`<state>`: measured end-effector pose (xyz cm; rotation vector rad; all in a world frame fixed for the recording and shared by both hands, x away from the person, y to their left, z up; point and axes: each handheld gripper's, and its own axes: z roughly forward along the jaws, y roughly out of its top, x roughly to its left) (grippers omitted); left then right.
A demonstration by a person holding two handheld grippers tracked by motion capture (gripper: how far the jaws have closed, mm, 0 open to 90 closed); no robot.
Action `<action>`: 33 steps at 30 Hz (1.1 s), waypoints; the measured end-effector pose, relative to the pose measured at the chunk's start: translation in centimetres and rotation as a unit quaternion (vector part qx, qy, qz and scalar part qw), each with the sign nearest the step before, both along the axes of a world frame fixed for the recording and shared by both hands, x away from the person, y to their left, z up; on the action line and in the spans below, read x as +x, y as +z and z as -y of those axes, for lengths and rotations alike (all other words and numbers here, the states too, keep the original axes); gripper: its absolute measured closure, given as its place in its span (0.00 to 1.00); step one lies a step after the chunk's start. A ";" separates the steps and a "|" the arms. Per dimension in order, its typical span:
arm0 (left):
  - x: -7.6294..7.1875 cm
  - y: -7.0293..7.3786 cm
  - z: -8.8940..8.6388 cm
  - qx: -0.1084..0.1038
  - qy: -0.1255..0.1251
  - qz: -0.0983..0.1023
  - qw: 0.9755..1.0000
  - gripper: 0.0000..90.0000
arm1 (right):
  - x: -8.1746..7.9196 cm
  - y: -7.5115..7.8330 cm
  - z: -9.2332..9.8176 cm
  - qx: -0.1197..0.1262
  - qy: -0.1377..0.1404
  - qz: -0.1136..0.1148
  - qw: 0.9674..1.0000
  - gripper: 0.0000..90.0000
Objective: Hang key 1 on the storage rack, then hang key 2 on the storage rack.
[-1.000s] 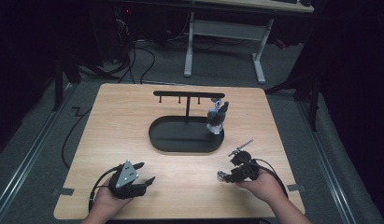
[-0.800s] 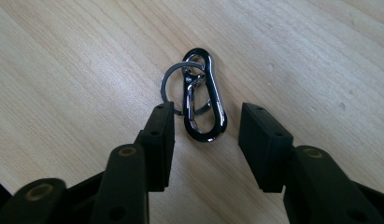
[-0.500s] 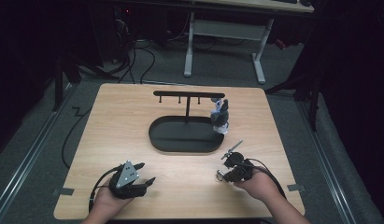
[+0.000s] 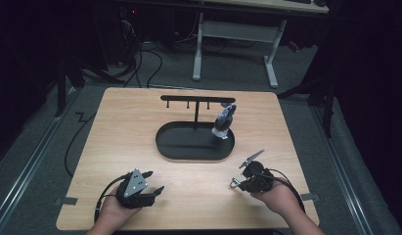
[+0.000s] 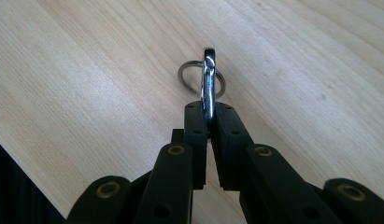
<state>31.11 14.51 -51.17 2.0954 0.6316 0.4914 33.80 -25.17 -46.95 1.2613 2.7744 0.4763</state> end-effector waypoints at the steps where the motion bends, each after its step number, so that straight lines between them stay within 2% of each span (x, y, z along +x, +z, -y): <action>1: 0.0 0.0 0.0 0.000 0.000 0.000 1.000 0.39 | -0.1 0.2 0.2 0.002 -0.002 0.002 1.000 0.95; 10: -0.1 0.1 0.0 -0.002 0.002 0.001 1.000 0.39 | -0.4 2.2 1.4 0.006 -0.024 0.027 0.999 0.95; 21: -0.2 0.1 -0.2 0.000 0.002 0.002 1.000 0.39 | 0.7 4.9 0.4 0.005 -0.019 0.047 0.999 0.95; 26: -0.2 0.1 -0.2 -0.002 0.002 0.004 1.000 0.39 | 1.2 5.3 -0.3 0.006 -0.020 0.050 0.999 0.95; 33: -0.1 0.1 -0.1 -0.003 0.001 0.005 1.000 0.39 | 2.0 5.3 -1.5 0.021 -0.021 0.049 0.998 0.95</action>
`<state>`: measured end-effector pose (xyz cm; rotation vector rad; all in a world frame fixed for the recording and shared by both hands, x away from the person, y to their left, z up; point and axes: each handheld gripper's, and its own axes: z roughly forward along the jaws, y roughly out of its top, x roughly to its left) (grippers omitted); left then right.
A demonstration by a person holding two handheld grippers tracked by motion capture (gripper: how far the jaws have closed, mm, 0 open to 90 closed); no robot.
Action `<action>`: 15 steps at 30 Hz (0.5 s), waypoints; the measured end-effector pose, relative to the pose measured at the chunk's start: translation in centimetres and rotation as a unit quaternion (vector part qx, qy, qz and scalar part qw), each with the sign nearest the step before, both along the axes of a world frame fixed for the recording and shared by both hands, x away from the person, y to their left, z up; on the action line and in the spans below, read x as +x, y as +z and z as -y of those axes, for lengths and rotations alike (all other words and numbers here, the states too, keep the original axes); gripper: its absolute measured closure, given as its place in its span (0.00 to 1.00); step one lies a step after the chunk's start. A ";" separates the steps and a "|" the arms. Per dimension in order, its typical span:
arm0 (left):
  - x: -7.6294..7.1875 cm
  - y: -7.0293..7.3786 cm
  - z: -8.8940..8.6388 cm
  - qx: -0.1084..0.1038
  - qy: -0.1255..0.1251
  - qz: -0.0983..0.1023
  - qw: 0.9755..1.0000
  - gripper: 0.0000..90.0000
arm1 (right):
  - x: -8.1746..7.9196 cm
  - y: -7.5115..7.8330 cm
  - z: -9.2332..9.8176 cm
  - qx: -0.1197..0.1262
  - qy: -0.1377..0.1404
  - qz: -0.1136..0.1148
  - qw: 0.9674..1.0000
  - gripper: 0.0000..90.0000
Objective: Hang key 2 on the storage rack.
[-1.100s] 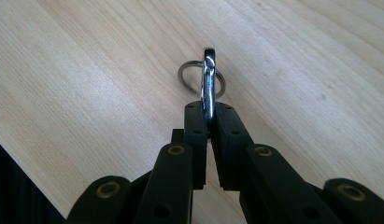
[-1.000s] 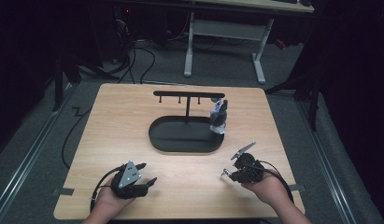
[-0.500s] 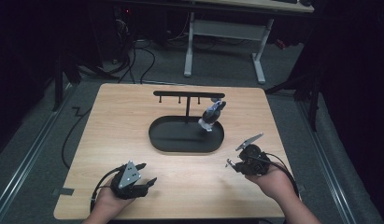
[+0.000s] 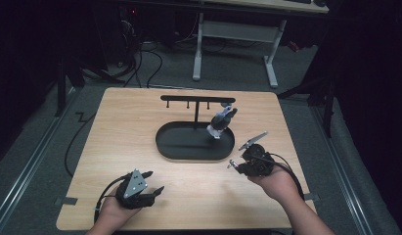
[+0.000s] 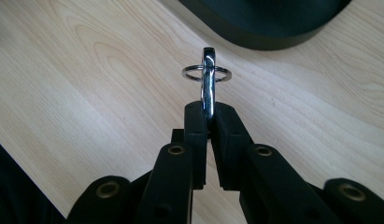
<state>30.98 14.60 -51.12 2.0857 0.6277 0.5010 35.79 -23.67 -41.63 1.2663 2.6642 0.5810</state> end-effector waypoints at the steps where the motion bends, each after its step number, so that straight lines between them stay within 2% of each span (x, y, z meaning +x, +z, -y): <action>1: 0.0 0.0 0.0 0.000 0.000 0.000 1.000 0.39 | 0.0 0.0 0.0 0.000 0.000 0.000 1.000 0.95; 6: 0.1 -0.2 -0.2 -0.001 -0.003 -0.006 1.000 0.39 | 0.7 0.4 -1.2 0.009 0.007 0.000 1.000 0.95; 12: -0.2 0.2 -0.4 -0.006 -0.001 0.003 1.000 0.39 | 1.6 1.3 -2.0 0.010 0.005 0.007 1.000 0.95; 15: -0.2 0.1 -0.4 -0.001 -0.001 0.003 1.000 0.39 | 2.1 1.9 -2.5 0.008 0.007 0.011 1.000 0.95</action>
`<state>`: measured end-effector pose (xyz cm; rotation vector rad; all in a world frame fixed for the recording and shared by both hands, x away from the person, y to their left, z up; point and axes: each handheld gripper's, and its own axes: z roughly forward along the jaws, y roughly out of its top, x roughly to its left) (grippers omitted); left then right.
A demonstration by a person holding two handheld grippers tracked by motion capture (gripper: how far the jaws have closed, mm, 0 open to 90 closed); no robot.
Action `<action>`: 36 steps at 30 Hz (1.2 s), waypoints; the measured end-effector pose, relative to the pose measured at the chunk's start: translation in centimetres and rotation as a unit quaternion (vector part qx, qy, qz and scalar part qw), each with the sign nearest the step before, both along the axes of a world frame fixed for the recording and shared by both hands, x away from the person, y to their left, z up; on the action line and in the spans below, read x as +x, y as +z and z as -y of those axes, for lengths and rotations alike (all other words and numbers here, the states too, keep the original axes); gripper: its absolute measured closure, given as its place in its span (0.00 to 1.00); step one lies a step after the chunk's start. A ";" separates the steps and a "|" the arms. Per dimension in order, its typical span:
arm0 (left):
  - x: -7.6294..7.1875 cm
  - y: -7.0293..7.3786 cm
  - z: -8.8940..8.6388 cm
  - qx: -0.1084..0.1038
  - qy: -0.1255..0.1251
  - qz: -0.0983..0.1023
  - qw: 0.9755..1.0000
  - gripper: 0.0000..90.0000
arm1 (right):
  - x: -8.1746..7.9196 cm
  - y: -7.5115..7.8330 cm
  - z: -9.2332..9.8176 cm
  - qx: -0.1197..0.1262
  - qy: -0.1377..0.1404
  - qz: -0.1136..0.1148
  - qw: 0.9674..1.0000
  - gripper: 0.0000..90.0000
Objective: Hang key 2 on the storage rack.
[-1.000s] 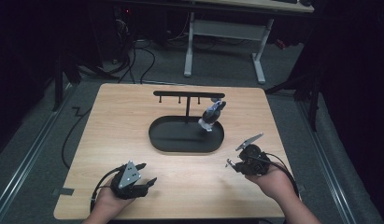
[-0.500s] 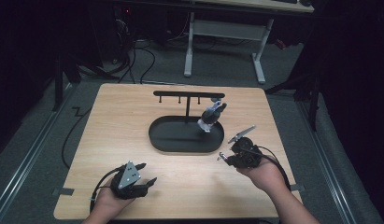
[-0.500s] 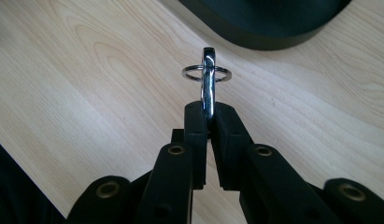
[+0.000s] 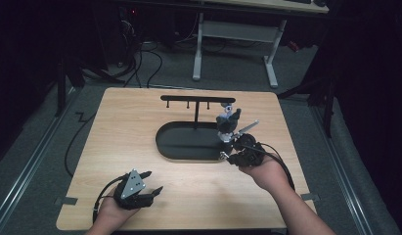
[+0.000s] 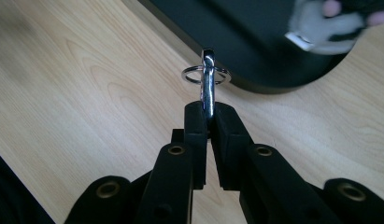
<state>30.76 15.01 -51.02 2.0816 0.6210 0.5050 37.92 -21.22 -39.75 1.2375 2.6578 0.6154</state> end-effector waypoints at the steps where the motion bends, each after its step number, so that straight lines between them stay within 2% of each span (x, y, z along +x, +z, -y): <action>1: 0.0 0.0 0.0 0.002 0.000 -0.001 1.000 0.39 | 0.2 0.2 -0.2 -0.002 0.001 0.002 1.000 0.95; 8: -0.1 0.1 0.0 0.002 0.002 0.002 1.000 0.39 | 1.2 1.6 -1.0 -0.003 0.004 0.006 1.000 0.95; 10: -0.2 0.1 0.0 0.005 0.001 0.004 1.000 0.39 | 1.8 2.2 -1.1 0.006 0.000 0.007 1.000 0.95; 15: -0.2 0.1 -0.2 0.003 0.003 0.001 1.000 0.39 | 2.7 3.2 -1.5 0.010 -0.002 0.019 1.000 0.95; 27: -0.3 0.1 -0.4 0.000 0.006 0.000 1.000 0.39 | 5.1 5.0 -2.2 0.011 -0.012 0.024 1.000 0.95; 31: -0.2 0.1 -0.5 0.001 0.007 -0.001 1.000 0.39 | 5.9 5.6 -2.2 0.011 -0.017 0.033 0.999 0.95; 36: -0.2 0.1 -0.6 -0.003 0.009 0.000 1.000 0.39 | 7.0 6.1 -2.2 0.013 -0.026 0.030 0.999 0.95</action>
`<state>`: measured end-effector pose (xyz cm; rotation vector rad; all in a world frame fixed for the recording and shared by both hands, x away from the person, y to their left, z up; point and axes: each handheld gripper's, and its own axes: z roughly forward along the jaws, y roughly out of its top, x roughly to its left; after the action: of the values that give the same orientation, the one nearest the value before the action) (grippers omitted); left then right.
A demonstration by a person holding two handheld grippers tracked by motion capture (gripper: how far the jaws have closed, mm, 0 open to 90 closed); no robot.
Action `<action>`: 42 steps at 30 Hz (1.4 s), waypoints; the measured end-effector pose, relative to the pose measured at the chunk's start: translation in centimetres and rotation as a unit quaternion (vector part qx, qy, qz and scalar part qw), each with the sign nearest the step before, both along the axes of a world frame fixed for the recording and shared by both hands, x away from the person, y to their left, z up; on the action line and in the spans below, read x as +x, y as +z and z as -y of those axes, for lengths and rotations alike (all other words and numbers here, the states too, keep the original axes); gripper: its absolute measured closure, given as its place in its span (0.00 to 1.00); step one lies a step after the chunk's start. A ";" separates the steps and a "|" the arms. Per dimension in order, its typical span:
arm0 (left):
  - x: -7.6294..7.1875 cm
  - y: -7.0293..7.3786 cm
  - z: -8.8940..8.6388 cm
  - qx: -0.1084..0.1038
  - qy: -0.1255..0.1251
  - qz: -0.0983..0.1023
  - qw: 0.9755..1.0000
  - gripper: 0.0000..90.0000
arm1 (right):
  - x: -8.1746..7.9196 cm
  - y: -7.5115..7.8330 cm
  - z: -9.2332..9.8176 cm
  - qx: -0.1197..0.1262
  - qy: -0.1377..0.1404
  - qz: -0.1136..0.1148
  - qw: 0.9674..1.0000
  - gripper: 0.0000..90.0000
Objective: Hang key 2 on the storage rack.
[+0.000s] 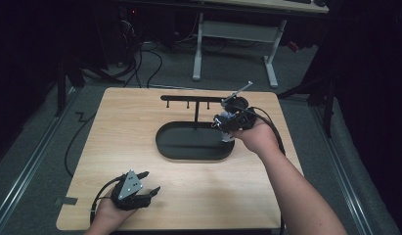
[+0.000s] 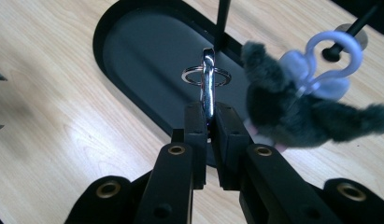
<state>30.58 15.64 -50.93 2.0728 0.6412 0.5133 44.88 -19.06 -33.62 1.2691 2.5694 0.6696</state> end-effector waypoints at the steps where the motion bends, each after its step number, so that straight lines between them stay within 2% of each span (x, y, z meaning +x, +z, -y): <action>1: 0.0 0.0 0.0 0.000 0.000 0.000 1.000 0.39 | 0.2 0.1 0.0 0.000 0.000 0.001 1.000 0.95; 8: 0.1 -0.1 0.0 0.001 -0.001 -0.002 1.000 0.39 | 1.3 0.9 -0.5 -0.009 -0.004 0.004 1.000 0.95; 11: 0.1 -0.1 0.0 0.002 -0.002 -0.002 1.000 0.39 | 1.7 1.2 -0.7 -0.001 -0.006 0.007 1.000 0.95; 17: 0.1 -0.1 0.0 0.002 -0.002 -0.002 1.000 0.39 | 2.5 1.9 -1.4 -0.001 -0.007 0.018 1.000 0.95; 32: 0.1 0.0 -0.1 0.003 -0.004 -0.003 1.000 0.39 | 3.6 2.0 -2.7 -0.011 -0.012 0.025 1.000 0.95; 38: 0.1 0.0 -0.1 0.004 -0.005 -0.004 1.000 0.39 | 3.9 2.0 -2.4 -0.015 -0.017 0.029 0.999 0.95; 42: 0.1 0.0 0.0 0.002 -0.005 -0.002 1.000 0.39 | 4.1 1.8 -1.8 -0.018 -0.035 0.034 0.999 0.95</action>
<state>30.65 15.66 -50.97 2.0802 0.6327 0.5061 49.01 -17.24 -31.79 1.2957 2.4590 0.6393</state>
